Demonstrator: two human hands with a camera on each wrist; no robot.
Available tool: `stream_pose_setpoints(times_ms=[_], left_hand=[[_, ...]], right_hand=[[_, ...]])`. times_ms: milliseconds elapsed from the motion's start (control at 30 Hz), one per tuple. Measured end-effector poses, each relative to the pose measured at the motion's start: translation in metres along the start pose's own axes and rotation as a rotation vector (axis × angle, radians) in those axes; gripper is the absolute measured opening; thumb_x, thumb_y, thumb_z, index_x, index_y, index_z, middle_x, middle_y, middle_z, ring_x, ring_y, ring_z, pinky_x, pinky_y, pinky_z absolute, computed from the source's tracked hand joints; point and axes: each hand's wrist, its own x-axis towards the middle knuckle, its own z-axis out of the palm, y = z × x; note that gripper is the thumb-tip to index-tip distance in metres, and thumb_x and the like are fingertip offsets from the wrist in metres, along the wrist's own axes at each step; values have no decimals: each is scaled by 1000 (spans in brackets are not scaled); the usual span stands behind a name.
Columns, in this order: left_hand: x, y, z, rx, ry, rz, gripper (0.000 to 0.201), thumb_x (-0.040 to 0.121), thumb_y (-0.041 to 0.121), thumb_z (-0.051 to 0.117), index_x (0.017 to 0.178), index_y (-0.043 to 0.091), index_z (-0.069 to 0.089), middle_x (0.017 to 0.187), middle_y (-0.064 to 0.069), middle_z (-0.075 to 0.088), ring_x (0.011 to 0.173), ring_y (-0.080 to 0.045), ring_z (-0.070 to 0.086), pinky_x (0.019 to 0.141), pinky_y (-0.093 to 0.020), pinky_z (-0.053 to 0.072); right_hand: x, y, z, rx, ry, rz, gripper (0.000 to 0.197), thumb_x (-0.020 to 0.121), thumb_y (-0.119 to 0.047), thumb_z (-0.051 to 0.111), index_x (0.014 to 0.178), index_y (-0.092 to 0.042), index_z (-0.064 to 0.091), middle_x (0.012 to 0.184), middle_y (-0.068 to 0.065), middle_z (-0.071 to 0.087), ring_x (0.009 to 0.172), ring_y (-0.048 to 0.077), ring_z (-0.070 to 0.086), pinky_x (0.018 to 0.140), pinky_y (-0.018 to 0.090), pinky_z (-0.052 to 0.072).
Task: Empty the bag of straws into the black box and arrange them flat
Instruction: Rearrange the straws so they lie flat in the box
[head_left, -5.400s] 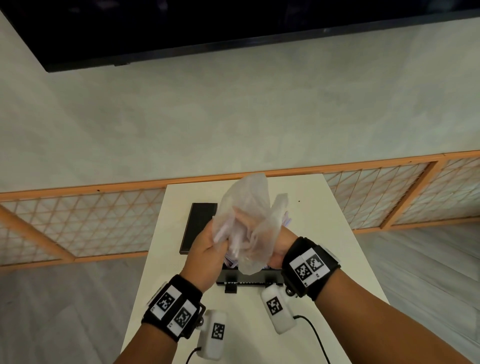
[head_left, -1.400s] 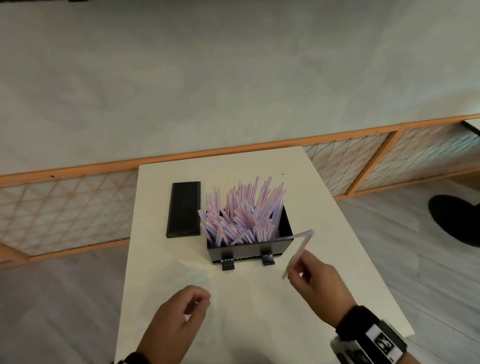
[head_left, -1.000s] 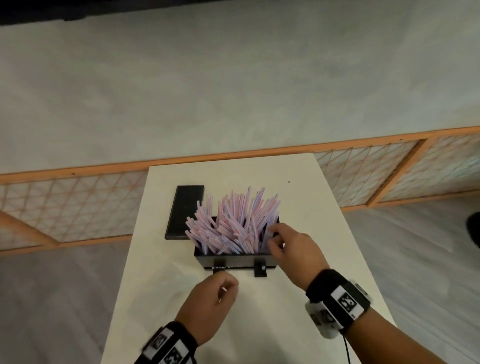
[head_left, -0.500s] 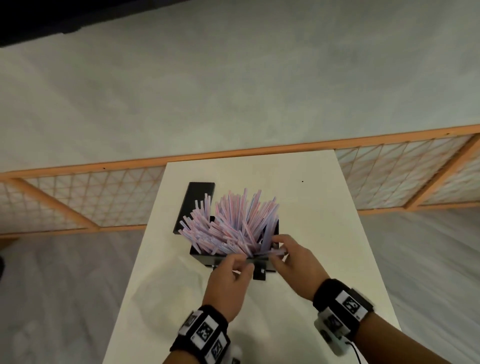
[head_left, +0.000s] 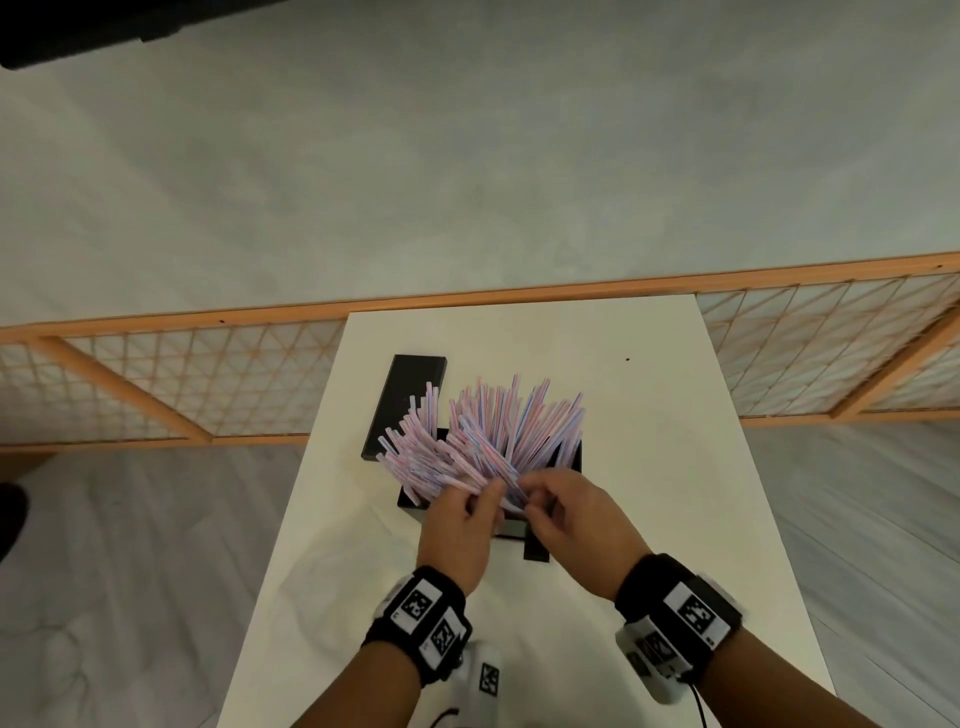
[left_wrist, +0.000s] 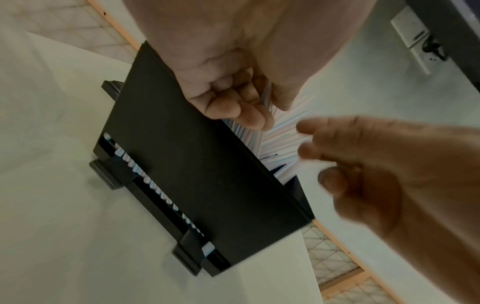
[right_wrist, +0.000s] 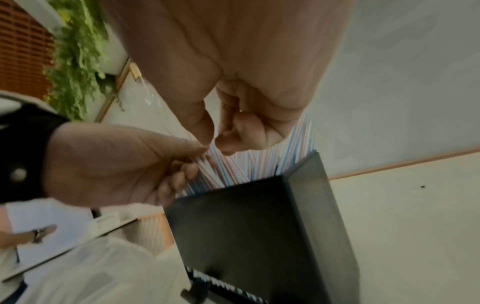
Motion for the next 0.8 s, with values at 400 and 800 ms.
stream_pose_setpoints(times_ms=[400,800], left_hand=[[4,-17,-21,437,-156,115,39,104,52,44,91,25,69,79,5,70,77,-18,66,70,-38,52],[-7,-9,-23,239,-25,4,23,104,48,48,106,26,54,99,7,66,92,-19,65,79,-37,52]], right_hand=[[35,-6,47,-386,-190,-14,49,96,-32,58,144,-24,49,129,2,58,110,26,64,88,36,54],[58,-8,62,-430,-184,60,27,97,-41,55,120,-28,52,115,0,57,94,27,67,76,38,56]])
